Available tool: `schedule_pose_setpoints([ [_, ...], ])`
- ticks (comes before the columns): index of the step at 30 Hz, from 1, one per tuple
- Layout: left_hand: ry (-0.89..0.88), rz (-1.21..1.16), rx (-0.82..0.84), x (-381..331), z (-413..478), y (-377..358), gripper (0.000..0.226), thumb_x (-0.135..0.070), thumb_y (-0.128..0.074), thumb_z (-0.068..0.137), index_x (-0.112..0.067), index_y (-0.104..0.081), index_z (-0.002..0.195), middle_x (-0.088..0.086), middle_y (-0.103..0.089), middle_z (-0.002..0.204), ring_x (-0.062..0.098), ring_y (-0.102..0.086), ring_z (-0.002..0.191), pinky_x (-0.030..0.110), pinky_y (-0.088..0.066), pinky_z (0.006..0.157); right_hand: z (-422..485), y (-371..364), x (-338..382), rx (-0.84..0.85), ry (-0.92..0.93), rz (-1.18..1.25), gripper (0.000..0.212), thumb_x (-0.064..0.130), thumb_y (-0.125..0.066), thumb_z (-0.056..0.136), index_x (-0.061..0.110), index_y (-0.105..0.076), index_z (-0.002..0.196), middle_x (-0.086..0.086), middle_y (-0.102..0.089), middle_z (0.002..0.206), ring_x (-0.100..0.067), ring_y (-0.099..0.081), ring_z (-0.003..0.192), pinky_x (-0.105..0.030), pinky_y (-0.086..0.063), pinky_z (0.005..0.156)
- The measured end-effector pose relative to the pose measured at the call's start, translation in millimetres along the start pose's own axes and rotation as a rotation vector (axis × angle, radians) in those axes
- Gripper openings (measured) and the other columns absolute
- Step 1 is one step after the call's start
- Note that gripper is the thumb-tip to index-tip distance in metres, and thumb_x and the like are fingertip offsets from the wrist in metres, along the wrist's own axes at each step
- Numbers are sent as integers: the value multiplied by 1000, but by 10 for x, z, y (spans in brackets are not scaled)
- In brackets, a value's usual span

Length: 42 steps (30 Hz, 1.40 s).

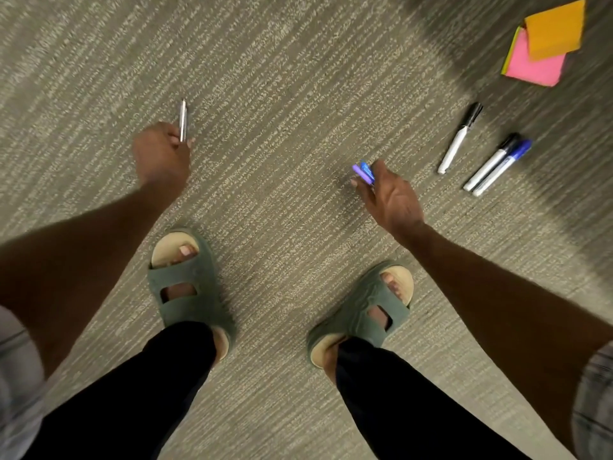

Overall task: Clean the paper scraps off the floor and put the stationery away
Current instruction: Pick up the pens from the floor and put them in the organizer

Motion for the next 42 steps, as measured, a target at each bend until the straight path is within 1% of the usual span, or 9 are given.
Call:
schedule_pose_setpoints([
  [5,-411,167,323,-345,-385,84,29,-14,-46,104,-5,-71,115,13,-70,97,22,-54,60,15,-40,44,-102,273,233,-35,112,-32,46,56,-53,96,11,-60,97,-4,-59,85,-14,-53,68,-25,-44,57],
  [8,-501,254,537,-772,-824,65,29,-14,-48,104,-13,-66,127,14,-67,103,27,-59,77,31,-49,62,-223,468,532,62,235,-4,50,55,-51,96,17,-54,129,-3,-60,122,-12,-61,88,-30,-58,74],
  [11,-591,179,662,-1376,-1179,209,28,-18,-52,103,-20,-66,127,7,-65,106,21,-58,84,27,-43,69,-416,771,912,69,352,86,59,51,-47,99,20,-40,149,2,-47,150,-21,-65,115,-35,-56,90],
  [19,-626,-78,740,-2558,-1601,1045,29,-23,-75,88,-24,-60,113,-6,-75,94,1,-71,82,13,-49,71,-1062,1747,1165,-95,231,38,30,40,-44,103,20,-62,117,-3,-69,105,-31,-67,89,-37,-51,69],
  [22,-753,46,486,-2973,-1638,1448,45,-53,-81,73,-29,-64,107,-8,-74,96,10,-71,87,31,-58,82,-1273,2153,1119,-135,167,87,18,34,-50,100,22,-63,105,-1,-71,96,-31,-67,86,-34,-48,65],
  [25,-513,150,237,-3203,-1694,1702,83,-73,-72,71,-21,-53,132,6,-56,135,25,-51,127,45,-43,108,-1505,2611,944,-234,30,285,13,29,-55,98,21,-65,99,3,-74,91,-26,-70,86,-40,-54,71],
  [29,49,-530,775,-3671,-2302,1586,39,-55,-58,94,-17,-62,106,4,-63,105,19,-59,103,34,-45,92,-1763,3081,776,-293,-4,458,19,14,-57,93,20,-69,107,9,-77,91,-14,-70,84,-37,-55,75],
  [34,61,-1047,753,-4587,-2789,1563,21,-20,-49,105,-13,-64,118,0,-72,106,8,-72,91,24,-60,82,-1962,3502,613,-332,-46,611,12,28,-54,97,25,-65,99,14,-66,75,-3,-52,58,-30,-47,64],
  [42,-64,-1005,747,-5563,-3009,1666,37,-17,-56,102,-12,-54,138,-1,-74,104,9,-75,87,24,-60,74,-2348,4359,-166,-480,-377,590,31,50,-46,99,21,-54,109,-1,-61,104,-21,-58,91,-29,-36,72],
])
Point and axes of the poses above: each hand's wrist, its own z-axis towards the middle knuckle, its own y-axis out of the back of the hand, x = y × z, the point moved 5 cm from there along z, towards the middle knuckle
